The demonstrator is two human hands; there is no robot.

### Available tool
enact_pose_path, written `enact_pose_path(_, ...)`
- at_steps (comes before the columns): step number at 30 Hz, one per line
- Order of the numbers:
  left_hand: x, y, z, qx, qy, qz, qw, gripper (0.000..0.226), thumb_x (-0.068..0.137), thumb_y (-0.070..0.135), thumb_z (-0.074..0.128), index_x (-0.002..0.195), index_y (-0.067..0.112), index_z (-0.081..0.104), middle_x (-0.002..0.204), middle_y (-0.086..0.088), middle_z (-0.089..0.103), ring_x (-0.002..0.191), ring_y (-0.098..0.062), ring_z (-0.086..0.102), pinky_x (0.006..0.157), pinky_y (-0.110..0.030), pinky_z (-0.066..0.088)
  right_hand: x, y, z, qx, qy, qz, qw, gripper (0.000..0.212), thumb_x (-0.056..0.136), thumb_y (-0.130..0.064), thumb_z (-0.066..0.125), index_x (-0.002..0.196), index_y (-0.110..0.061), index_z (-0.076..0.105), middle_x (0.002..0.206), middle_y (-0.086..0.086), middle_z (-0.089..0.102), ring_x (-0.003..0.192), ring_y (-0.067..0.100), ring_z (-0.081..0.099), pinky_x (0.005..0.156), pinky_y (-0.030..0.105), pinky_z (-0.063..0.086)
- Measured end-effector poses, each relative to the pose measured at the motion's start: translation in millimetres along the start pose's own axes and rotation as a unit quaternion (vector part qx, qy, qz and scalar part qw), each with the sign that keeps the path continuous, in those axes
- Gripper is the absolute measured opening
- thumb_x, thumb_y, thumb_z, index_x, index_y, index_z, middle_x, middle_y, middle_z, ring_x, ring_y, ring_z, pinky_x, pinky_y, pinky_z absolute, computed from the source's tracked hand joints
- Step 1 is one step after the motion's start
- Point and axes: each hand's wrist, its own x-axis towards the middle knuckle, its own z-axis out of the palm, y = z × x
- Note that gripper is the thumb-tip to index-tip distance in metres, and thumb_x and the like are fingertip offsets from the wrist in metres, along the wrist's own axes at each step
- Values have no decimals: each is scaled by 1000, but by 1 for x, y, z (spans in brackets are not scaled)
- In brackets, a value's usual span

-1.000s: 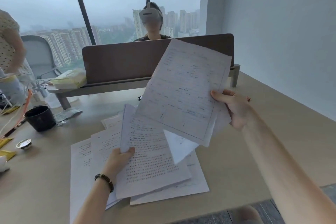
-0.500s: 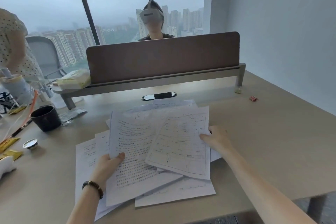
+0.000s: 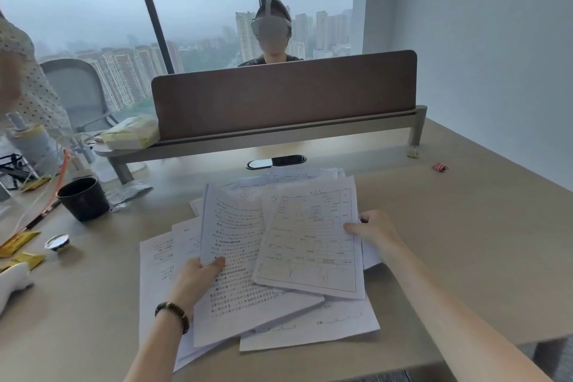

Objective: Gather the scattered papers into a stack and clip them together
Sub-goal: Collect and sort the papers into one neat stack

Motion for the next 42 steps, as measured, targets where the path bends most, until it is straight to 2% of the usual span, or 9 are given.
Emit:
enact_pose_path(4,-2,3,5,4,-4,2,1000,16,97,25,60,94,12,68,89,-7,75,82,-25,71,64,-29,52,-3,-1,-9,59,9,4,998,8,88,-13,76,88,-7,71,86,5,75,73,19,73,60,29,56)
enact_pose_path(10,4,5,12,16,-9,4,1000,16,96,25,62,94,12,71,90,-8,76,84,-28,72,78,-38,57,0,-6,-35,90,41,-26,995,10,89,-13,75,88,-5,69,94,12,77,80,27,74,73,40,60)
enact_pose_path(13,5,5,16,17,-10,7,1000,17,96,26,62,96,11,72,91,-8,77,85,-28,73,81,-41,58,4,-7,-46,67,50,-18,996,27,87,-14,77,108,-7,62,113,12,71,91,29,70,84,48,58)
enact_pose_path(15,6,6,19,11,-13,11,1000,17,96,24,61,97,10,71,91,-8,76,85,-28,72,81,-39,57,2,-5,-53,39,26,27,999,46,86,-13,79,122,-1,53,111,13,67,86,26,66,71,41,56)
enact_pose_path(19,7,8,25,20,-19,17,999,17,96,25,61,97,10,71,92,-7,76,85,-27,72,81,-39,58,4,11,-61,14,-38,69,997,8,89,-7,74,94,-5,68,109,17,74,75,20,69,62,32,54)
enact_pose_path(22,7,9,27,22,-21,17,999,18,96,26,61,99,11,70,92,-7,76,85,-26,72,80,-39,58,2,15,-60,-8,-20,32,999,9,97,-10,63,106,-10,67,104,8,73,75,16,67,58,26,50)
enact_pose_path(27,8,14,34,36,-21,20,999,19,96,28,60,98,12,70,93,-6,76,88,-28,71,87,-44,57,-1,-2,-66,-71,25,-33,997,18,99,-13,59,116,-12,64,110,6,69,91,25,65,74,32,51)
enact_pose_path(35,7,21,47,18,-20,20,999,15,97,24,60,94,12,69,87,-4,73,80,-24,70,68,-30,53,-34,-68,-95,-57,72,-155,984,19,99,-16,61,117,-11,65,91,-3,65,70,10,63,54,25,47)
enact_pose_path(42,4,25,53,10,-28,20,999,15,97,25,60,92,14,68,86,-4,73,80,-24,70,72,-33,55,-68,-104,-114,23,38,-237,971,24,96,-24,66,118,-16,70,108,1,76,92,27,75,80,44,62)
